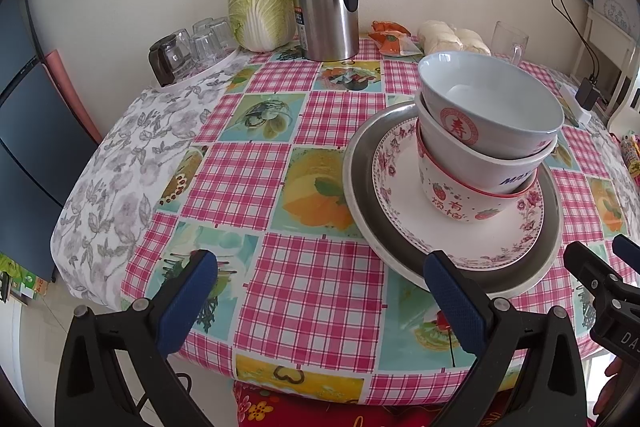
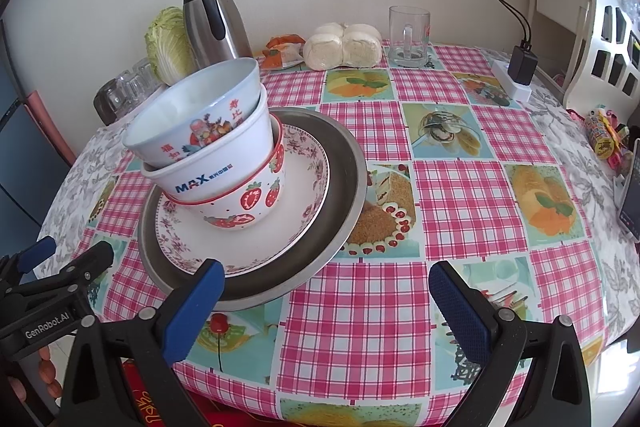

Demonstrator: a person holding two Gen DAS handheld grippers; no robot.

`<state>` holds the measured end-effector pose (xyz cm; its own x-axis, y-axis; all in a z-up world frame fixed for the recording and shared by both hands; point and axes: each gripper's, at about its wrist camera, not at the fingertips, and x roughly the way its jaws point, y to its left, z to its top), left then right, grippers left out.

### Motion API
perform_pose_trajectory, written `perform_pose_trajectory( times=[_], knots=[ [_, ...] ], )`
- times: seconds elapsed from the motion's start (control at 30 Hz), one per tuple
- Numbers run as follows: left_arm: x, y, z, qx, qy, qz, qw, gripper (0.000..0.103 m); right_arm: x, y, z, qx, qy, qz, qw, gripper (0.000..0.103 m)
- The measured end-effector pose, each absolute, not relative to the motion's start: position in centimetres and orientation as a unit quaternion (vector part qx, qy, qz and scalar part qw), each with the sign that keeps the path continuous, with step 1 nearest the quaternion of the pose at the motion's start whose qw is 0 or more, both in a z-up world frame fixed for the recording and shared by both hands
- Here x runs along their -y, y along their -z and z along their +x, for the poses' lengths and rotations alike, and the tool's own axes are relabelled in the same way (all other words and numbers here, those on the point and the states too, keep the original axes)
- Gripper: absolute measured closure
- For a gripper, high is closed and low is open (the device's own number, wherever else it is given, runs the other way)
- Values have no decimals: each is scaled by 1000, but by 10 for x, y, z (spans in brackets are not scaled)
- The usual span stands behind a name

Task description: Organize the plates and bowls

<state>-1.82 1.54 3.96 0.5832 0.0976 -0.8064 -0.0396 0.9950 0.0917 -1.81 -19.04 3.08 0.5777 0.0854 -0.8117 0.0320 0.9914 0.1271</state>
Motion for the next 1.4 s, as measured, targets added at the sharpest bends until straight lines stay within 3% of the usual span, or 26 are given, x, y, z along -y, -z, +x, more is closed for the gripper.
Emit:
perform_pose_trajectory(
  times=[1.4],
  knots=[
    [-20,-36,-16,-463,-39,31,885,0,192,-27,-17,-464,-15,61,883,0]
  ],
)
